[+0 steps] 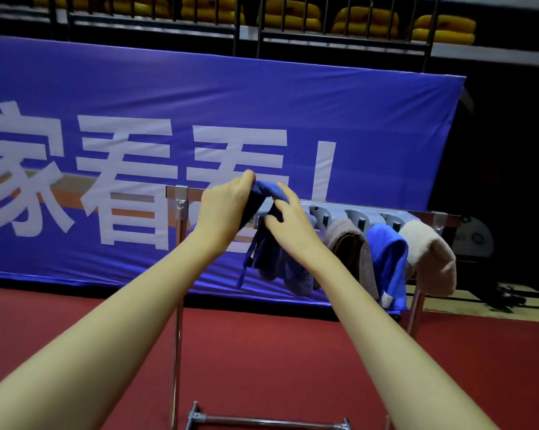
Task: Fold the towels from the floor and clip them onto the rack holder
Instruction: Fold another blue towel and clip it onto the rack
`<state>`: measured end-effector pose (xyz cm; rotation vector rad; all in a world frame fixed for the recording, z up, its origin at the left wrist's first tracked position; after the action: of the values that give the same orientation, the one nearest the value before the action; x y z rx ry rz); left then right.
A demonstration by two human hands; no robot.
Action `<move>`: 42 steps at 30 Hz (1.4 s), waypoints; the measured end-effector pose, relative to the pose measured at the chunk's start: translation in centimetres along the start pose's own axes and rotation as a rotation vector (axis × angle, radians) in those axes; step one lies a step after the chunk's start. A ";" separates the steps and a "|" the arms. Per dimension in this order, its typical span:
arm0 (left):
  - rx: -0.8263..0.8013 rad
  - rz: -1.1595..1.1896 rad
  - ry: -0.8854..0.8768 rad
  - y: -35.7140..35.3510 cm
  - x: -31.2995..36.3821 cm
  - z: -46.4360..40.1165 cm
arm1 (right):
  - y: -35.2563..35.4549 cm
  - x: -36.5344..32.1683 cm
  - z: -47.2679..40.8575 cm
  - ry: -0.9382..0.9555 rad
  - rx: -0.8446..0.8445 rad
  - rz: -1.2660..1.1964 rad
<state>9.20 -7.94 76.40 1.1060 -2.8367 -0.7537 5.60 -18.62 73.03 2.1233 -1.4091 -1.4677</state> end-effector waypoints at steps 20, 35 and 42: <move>-0.198 0.703 0.452 -6.7 0.3 6.8 | -5.3 3.7 1.6 -0.249 -0.235 -0.358; -0.303 1.130 0.542 -8.3 0.8 5.9 | -5.8 5.2 -0.1 -0.217 -0.214 -0.365; -0.270 1.240 0.584 -8.0 -0.2 8.8 | -5.6 7.2 2.9 -0.153 -0.115 -0.430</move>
<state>12.88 -9.12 65.17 -0.4548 -2.1579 -0.5003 6.90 -20.33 63.74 2.3827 -0.9134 -1.8450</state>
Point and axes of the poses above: each hand's wrist, its own z-axis away from the middle knuckle, its own y-axis out of the back of the hand, x = y × z, the point moved 8 cm from there along -z, towards the middle knuckle, and after that the axes turned 9 degrees about -y, right-handed, at the moved point
